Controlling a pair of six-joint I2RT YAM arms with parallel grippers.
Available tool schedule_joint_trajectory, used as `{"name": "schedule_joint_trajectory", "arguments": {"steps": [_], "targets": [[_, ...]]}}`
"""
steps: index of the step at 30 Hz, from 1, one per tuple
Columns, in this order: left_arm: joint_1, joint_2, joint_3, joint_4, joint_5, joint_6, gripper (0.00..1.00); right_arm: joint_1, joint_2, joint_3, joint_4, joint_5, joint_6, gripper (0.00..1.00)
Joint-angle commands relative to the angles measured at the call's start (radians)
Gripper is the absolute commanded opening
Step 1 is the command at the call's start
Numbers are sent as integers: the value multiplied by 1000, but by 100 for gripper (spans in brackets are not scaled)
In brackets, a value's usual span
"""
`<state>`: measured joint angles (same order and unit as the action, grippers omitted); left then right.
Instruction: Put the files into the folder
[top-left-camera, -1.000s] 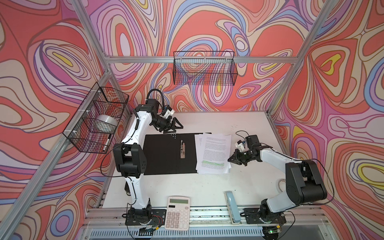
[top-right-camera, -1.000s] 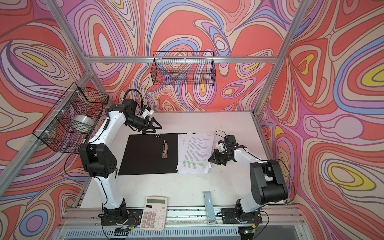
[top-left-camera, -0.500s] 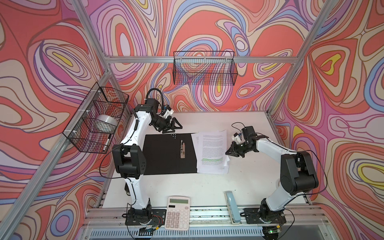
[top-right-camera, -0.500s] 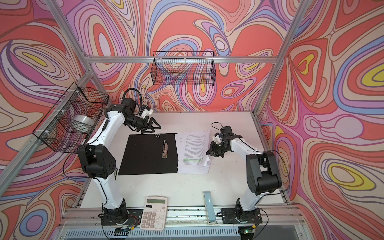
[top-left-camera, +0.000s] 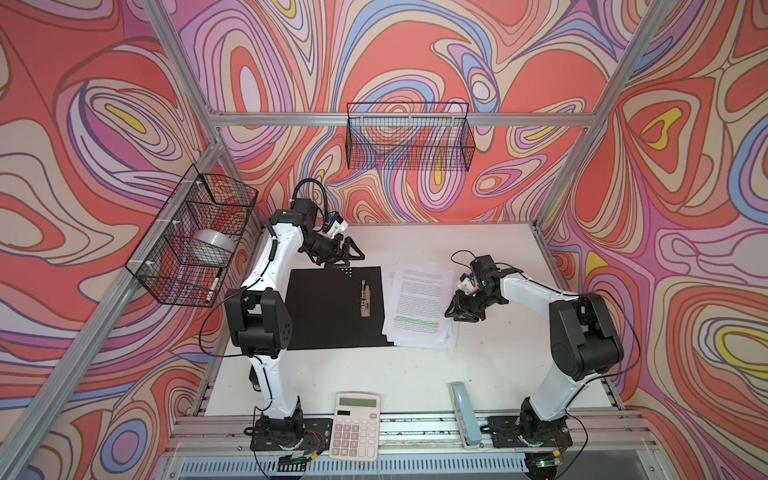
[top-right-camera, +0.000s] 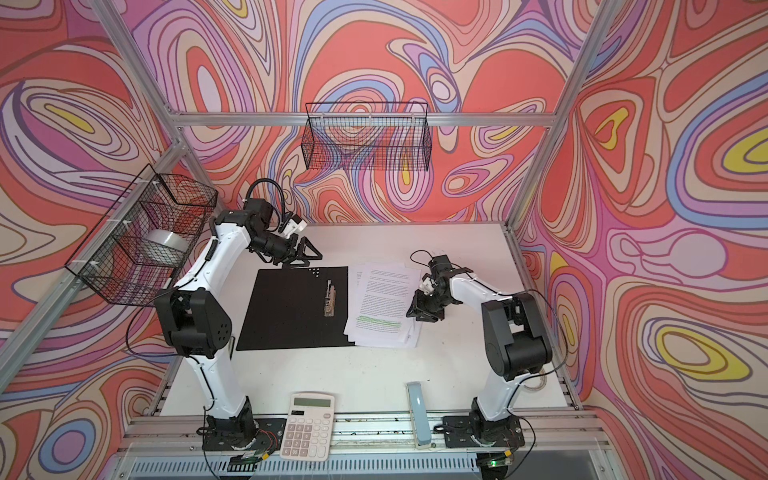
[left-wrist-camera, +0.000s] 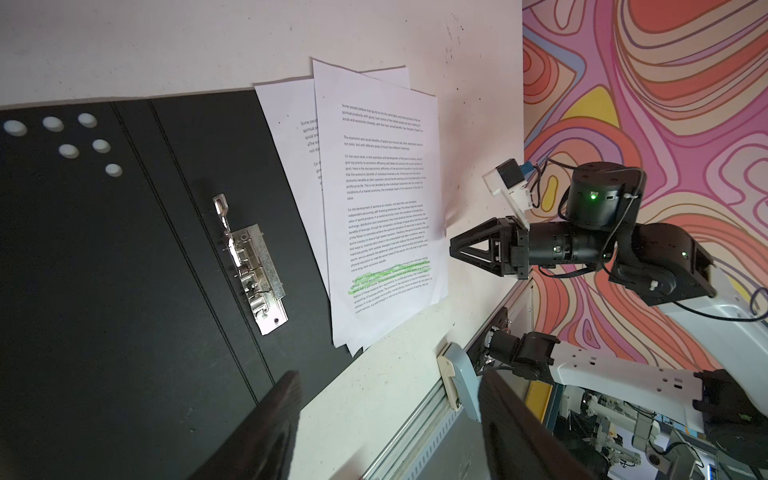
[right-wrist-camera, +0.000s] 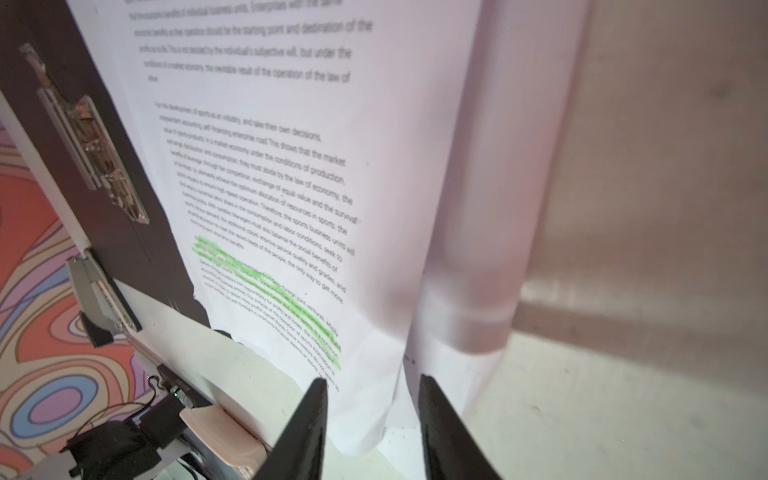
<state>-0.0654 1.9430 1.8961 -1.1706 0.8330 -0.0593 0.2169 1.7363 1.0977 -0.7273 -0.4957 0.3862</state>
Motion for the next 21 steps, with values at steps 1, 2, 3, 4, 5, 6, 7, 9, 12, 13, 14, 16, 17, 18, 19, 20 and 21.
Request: {"name": "schedule_joint_trajectory", "arguments": {"steps": [1, 2, 3, 4, 5, 6, 7, 9, 12, 13, 14, 16, 17, 18, 19, 20, 21], "targets": [[1, -36, -53, 15, 23, 7, 68, -4, -79, 10, -27, 104, 17, 43], [-3, -41, -71, 24, 21, 10, 68, -9, -89, -3, -17, 114, 33, 44], [-10, -49, -83, 26, 9, 21, 68, -12, -97, -19, -8, 129, 48, 44], [-22, -56, -92, 28, -9, 35, 68, -15, -103, -37, 7, 139, 60, 44], [-40, -67, -100, 29, -38, 58, 68, -21, -111, -62, 32, 139, 74, 44], [-64, -80, -110, 31, -72, 83, 68, -31, -113, -87, 59, 129, 91, 44], [-87, -92, -119, 36, -103, 105, 68, -42, -115, -107, 85, 109, 102, 44], [-141, -112, -138, 41, -162, 159, 68, -61, -112, -154, 157, 50, 125, 45], [-211, -124, -166, 38, -207, 204, 68, -73, -95, -190, 225, -17, 151, 45], [-226, -125, -176, 40, -207, 207, 68, -74, -90, -197, 239, -34, 156, 45], [-233, -124, -184, 43, -205, 205, 68, -75, -85, -204, 253, -51, 159, 45], [-238, -121, -198, 51, -200, 196, 68, -79, -73, -215, 261, -75, 163, 45], [-238, -119, -202, 52, -196, 192, 68, -81, -66, -218, 261, -80, 163, 45], [-238, -114, -205, 52, -195, 190, 68, -82, -59, -224, 266, -89, 161, 45], [-238, -113, -208, 51, -195, 191, 68, -81, -50, -230, 274, -103, 162, 45], [-239, -110, -211, 52, -195, 192, 68, -82, -37, -235, 279, -115, 162, 45], [-238, -110, -214, 53, -201, 193, 68, -82, -24, -237, 281, -125, 161, 45]]}}
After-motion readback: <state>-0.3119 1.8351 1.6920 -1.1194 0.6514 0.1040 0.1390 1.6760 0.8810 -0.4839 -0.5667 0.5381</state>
